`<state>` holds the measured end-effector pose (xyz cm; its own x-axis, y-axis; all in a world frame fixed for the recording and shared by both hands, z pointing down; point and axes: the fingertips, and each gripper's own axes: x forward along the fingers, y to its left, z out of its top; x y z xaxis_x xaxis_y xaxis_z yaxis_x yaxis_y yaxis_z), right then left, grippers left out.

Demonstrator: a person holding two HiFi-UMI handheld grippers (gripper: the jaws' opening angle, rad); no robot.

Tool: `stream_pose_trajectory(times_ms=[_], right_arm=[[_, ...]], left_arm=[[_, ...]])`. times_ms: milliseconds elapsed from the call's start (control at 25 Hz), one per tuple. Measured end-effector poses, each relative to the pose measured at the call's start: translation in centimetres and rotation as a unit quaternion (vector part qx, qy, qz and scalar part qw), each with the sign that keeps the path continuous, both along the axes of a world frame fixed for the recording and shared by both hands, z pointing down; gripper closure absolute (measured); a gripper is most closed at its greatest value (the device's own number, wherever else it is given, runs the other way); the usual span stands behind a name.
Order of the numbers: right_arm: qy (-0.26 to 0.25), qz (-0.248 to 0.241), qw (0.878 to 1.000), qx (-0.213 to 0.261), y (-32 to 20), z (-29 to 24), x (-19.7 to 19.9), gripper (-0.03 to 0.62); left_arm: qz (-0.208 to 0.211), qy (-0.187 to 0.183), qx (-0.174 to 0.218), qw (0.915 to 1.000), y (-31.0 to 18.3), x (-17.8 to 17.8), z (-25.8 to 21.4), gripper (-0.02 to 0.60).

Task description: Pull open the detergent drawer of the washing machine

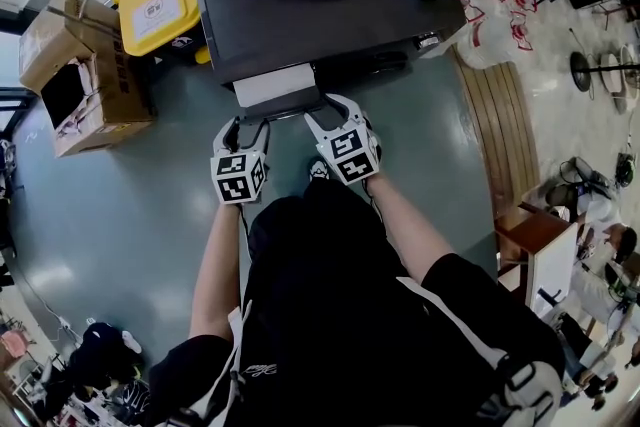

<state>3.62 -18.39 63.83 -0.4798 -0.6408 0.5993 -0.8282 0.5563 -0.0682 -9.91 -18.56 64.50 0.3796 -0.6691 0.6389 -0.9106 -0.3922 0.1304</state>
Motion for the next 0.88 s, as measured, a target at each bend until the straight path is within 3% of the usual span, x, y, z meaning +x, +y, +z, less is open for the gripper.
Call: stream_pose_trajectory(times_ms=[880], right_arm=[[-0.001, 0.015, 1.0, -0.004, 1.9, -1.2, -0.2, 0.382]], left_arm=[[-0.001, 0.015, 0.001, 0.9999, 1.9, -0.2, -0.5, 0.321]])
